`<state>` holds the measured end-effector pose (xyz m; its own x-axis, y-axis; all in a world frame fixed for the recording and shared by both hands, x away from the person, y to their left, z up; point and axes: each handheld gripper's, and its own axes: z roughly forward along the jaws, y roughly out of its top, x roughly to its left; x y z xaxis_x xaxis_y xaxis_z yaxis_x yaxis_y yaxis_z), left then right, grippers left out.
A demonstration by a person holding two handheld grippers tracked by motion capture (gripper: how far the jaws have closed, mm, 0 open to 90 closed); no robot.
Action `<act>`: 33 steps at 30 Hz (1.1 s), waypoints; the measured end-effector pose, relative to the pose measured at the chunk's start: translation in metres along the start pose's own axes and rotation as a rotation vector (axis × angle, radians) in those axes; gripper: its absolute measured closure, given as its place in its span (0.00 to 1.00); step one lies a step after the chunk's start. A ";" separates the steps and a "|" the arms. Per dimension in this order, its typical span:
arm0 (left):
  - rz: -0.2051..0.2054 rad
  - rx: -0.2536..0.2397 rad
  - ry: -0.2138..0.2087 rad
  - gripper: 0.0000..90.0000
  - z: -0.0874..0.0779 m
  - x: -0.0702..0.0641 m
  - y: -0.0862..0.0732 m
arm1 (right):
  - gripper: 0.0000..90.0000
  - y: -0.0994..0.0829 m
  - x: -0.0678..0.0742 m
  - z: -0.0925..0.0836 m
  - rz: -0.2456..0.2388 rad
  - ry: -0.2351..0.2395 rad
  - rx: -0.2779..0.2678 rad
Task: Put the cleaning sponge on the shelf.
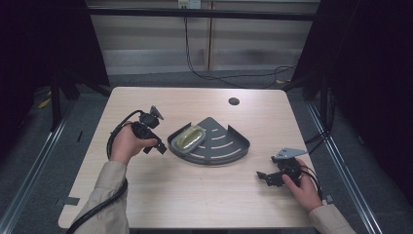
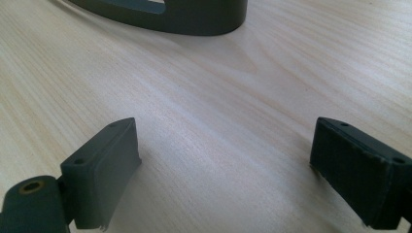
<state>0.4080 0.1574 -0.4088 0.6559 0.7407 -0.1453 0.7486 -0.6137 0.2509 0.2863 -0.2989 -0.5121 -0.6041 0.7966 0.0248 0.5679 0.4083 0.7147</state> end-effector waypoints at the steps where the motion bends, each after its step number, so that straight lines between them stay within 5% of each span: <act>1: -0.001 -0.002 0.001 0.27 0.000 0.000 -0.001 | 0.11 0.000 0.000 0.000 0.000 0.000 0.000; 33: -0.037 -0.013 -0.007 0.27 0.017 0.019 -0.056 | 0.11 0.000 0.000 0.000 0.000 0.000 0.000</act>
<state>0.3798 0.2013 -0.4421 0.6287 0.7608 -0.1610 0.7709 -0.5825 0.2576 0.2863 -0.2988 -0.5121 -0.6040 0.7966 0.0249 0.5678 0.4082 0.7148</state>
